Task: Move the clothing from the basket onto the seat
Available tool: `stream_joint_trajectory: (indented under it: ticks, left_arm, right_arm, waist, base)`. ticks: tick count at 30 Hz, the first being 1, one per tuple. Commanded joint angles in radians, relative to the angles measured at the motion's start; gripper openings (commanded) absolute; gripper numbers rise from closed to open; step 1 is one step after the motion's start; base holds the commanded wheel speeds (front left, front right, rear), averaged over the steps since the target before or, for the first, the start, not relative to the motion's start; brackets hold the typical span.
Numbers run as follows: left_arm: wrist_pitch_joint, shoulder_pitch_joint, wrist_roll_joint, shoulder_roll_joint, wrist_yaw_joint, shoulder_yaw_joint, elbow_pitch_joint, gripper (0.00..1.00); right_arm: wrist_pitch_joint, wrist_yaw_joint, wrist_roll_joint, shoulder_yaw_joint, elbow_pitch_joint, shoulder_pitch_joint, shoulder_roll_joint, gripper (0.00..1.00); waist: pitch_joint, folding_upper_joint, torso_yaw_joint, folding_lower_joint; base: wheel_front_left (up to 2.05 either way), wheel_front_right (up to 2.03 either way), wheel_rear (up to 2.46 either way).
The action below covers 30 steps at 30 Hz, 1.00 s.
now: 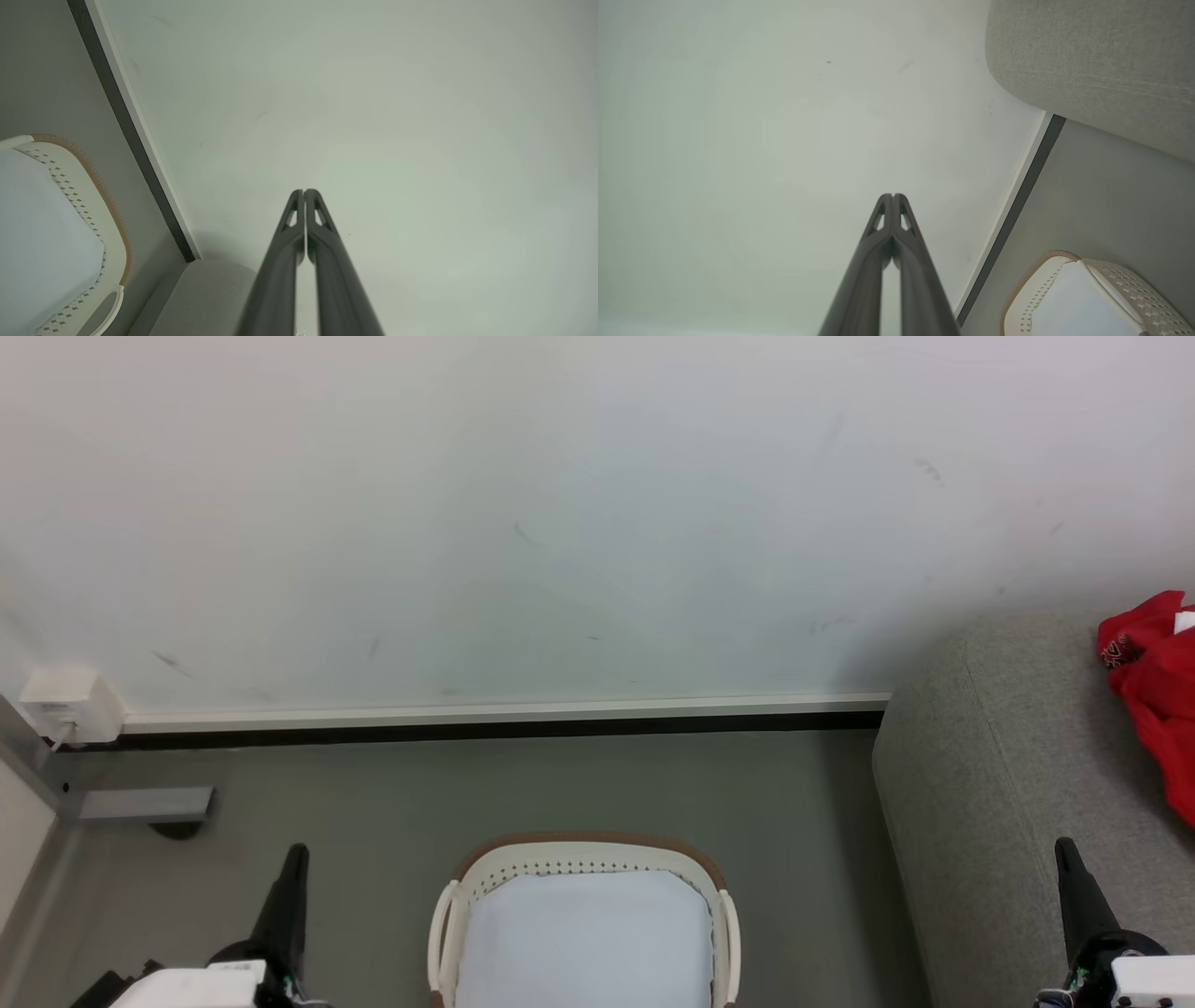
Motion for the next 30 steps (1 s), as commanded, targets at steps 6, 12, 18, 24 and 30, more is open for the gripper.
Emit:
stream_joint_trajectory:
  ticks: [6, 12, 18, 24, 30]
  left_arm:
    - [0.016, -0.017, -0.057, 0.008, -0.008, 0.009, -0.004, 0.00]
    - [0.022, -0.019, -0.082, 0.008, -0.009, 0.011, -0.005, 0.00]
    - [0.022, -0.019, -0.082, 0.008, -0.009, 0.011, -0.005, 0.00]
    - [0.022, -0.019, -0.082, 0.008, -0.009, 0.011, -0.005, 0.00]
    - [0.021, -0.019, -0.082, 0.008, -0.009, 0.011, -0.005, 0.00]
  right_arm:
    - [0.016, -0.002, 0.059, -0.009, -0.013, -0.013, -0.009, 0.00]
    - [0.021, -0.002, 0.079, -0.011, -0.014, -0.016, -0.009, 0.00]
    - [0.021, -0.002, 0.079, -0.011, -0.014, -0.016, -0.009, 0.00]
    - [0.021, -0.002, 0.079, -0.011, -0.014, -0.016, -0.009, 0.00]
    - [0.021, -0.002, 0.079, -0.011, -0.014, -0.016, -0.009, 0.00]
  waist:
    - [0.002, 0.0000, 0.002, 0.0000]
    - [0.003, 0.0000, 0.003, 0.0000]
    - [0.003, 0.0000, 0.003, 0.0000]
    - [0.003, 0.0000, 0.003, 0.0000]
    - [0.003, 0.0000, 0.003, 0.0000]
  base:
    - [0.00, 0.00, 0.00]
    - [0.00, 0.00, 0.00]
    - [0.00, 0.00, 0.00]
    - [0.00, 0.00, 0.00]
    - [0.00, 0.00, 0.00]
